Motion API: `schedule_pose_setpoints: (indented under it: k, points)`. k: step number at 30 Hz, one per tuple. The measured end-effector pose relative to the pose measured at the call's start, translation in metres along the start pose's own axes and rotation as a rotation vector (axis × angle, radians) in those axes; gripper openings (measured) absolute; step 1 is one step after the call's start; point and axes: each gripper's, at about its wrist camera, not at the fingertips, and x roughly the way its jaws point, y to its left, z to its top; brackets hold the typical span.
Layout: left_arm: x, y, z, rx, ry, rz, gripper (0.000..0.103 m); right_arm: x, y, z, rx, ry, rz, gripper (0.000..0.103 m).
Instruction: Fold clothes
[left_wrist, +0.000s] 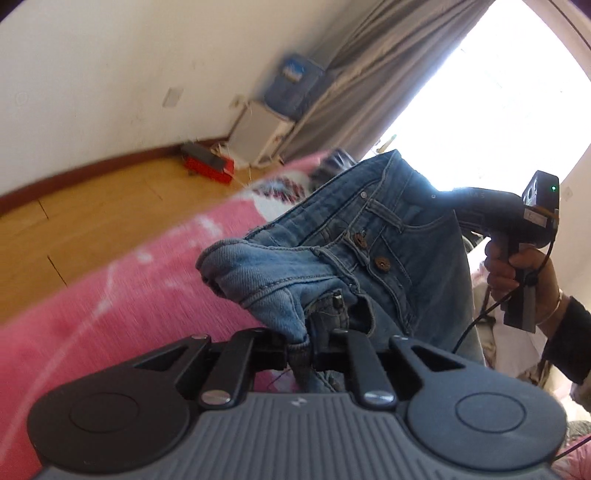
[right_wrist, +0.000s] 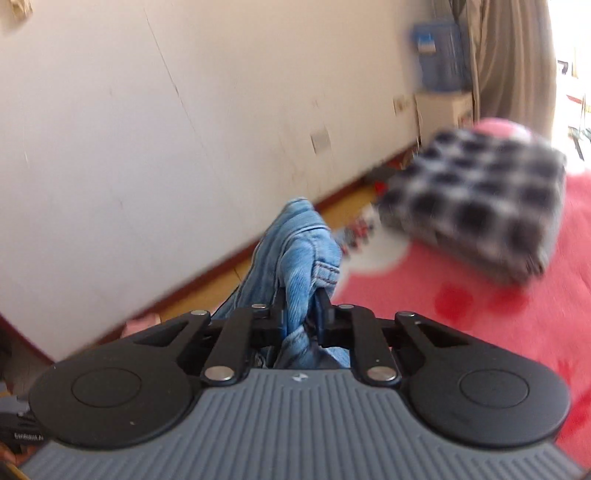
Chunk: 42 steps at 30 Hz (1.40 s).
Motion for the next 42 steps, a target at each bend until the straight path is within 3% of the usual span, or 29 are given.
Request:
schedule_pose_setpoints:
  k: [3,6,9,11,12,13,15,17,20,26,31,36,39,42]
  points:
    - [0.002,0.020,0.011,-0.023,-0.011,0.050,0.012,0.021,0.009,0.016,-0.018,-0.045,0.015,0.011]
    - [0.019,0.047,0.008,-0.064,0.075,0.084,0.013,0.057,0.016,0.017,-0.042,-0.016,0.004,0.011]
    - [0.033,0.068,0.001,-0.102,0.168,0.114,0.026,0.097,0.014,0.002,-0.037,0.083,-0.047,0.021]
    - [0.027,0.073,0.001,-0.115,0.164,0.103,0.030,0.118,0.008,-0.008,-0.019,0.129,-0.099,0.021]
    - [0.021,0.073,0.003,-0.103,0.160,0.110,0.038,0.123,0.004,-0.010,-0.003,0.139,-0.120,0.022]
    - [0.015,0.074,0.004,-0.091,0.153,0.124,0.050,0.122,-0.002,-0.008,0.031,0.134,-0.110,0.023]
    - [-0.003,0.077,0.005,-0.093,0.121,0.165,0.053,0.111,-0.015,-0.001,0.108,0.098,-0.080,0.026]
    - [-0.018,0.079,0.009,-0.109,0.082,0.178,0.053,0.091,-0.019,0.008,0.124,0.035,-0.073,0.029]
    - [-0.021,0.069,0.023,-0.072,0.045,0.121,0.052,0.074,-0.012,0.022,0.058,0.005,-0.048,0.030]
    - [0.056,0.024,0.037,0.021,0.126,0.030,0.049,0.103,0.043,-0.002,-0.272,0.178,0.040,0.030]
    - [0.094,0.011,0.027,0.056,0.158,0.124,0.044,0.121,0.063,-0.022,-0.348,0.237,0.047,0.030]
    - [0.103,0.009,0.023,0.077,0.164,0.137,0.043,0.131,0.074,-0.031,-0.448,0.276,0.009,0.030]
    - [0.104,0.008,0.023,0.076,0.172,0.160,0.038,0.138,0.081,-0.041,-0.516,0.313,-0.044,0.029]
    - [0.099,0.009,0.020,0.033,0.188,0.129,0.023,0.139,0.089,-0.046,-0.567,0.318,-0.077,0.028]
